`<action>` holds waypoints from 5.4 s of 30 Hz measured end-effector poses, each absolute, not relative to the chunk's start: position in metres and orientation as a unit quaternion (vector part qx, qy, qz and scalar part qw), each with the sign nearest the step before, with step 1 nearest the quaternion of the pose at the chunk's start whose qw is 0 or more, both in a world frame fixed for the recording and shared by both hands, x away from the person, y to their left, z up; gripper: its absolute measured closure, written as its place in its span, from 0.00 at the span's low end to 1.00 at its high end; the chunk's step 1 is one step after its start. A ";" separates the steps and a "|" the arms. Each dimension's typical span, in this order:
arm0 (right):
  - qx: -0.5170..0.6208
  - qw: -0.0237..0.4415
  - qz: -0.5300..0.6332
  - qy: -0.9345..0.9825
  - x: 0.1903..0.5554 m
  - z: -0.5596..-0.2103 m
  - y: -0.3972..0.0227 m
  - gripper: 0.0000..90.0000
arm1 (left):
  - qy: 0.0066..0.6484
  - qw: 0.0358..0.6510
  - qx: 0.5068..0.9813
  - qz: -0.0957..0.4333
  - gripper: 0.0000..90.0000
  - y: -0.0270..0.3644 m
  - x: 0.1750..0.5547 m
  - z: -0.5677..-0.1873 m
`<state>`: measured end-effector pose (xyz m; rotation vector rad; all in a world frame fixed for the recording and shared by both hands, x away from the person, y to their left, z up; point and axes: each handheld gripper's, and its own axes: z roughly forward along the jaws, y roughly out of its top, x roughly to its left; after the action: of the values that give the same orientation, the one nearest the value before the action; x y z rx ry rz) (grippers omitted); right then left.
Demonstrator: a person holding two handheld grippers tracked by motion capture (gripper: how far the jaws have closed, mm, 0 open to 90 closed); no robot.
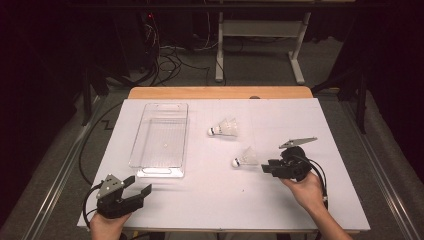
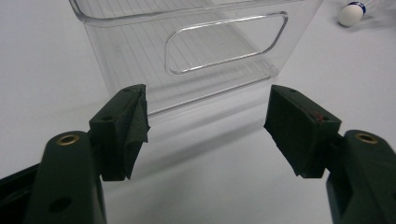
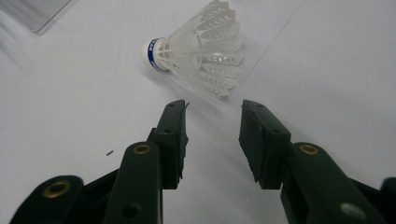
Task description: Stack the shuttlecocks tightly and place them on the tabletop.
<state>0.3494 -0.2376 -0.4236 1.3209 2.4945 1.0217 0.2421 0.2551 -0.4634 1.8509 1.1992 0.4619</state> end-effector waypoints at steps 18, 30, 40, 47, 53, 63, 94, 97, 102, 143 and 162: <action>0.428 0.066 0.341 0.834 0.349 -0.421 -0.226 0.68 | 0.480 0.429 0.742 0.184 0.34 0.255 0.242 -0.463; 0.432 0.068 0.335 0.834 0.361 -0.423 -0.218 0.68 | 0.480 0.430 0.742 0.182 0.34 0.255 0.243 -0.463; 0.431 0.072 0.327 0.838 0.367 -0.423 -0.211 0.68 | 0.479 0.431 0.743 0.182 0.34 0.255 0.242 -0.463; 0.427 0.076 0.323 0.841 0.370 -0.423 -0.207 0.69 | 0.479 0.431 0.743 0.182 0.34 0.255 0.243 -0.463; 0.428 0.074 0.322 0.841 0.372 -0.424 -0.205 0.70 | 0.478 0.431 0.744 0.182 0.34 0.255 0.243 -0.463; 0.428 0.074 0.319 0.842 0.374 -0.425 -0.203 0.70 | 0.478 0.431 0.744 0.182 0.34 0.255 0.243 -0.463; 0.415 0.065 0.309 0.853 0.377 -0.427 -0.194 0.89 | 0.477 0.432 0.743 0.182 0.34 0.255 0.242 -0.463; 0.410 0.065 0.310 0.856 0.376 -0.426 -0.194 0.92 | 0.477 0.432 0.744 0.182 0.34 0.255 0.242 -0.463; 0.405 0.065 0.311 0.857 0.376 -0.425 -0.194 0.97 | 0.477 0.432 0.744 0.181 0.34 0.255 0.242 -0.463; 0.391 0.063 0.329 0.857 0.379 -0.414 -0.193 1.00 | 0.478 0.433 0.742 0.182 0.34 0.255 0.242 -0.463; 0.396 0.065 0.337 0.852 0.384 -0.410 -0.195 1.00 | 0.477 0.434 0.742 0.182 0.35 0.256 0.242 -0.463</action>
<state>0.3839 -0.1955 -0.4098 1.1940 2.5715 1.0175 0.2421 0.2555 -0.4630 1.8476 1.1889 0.4522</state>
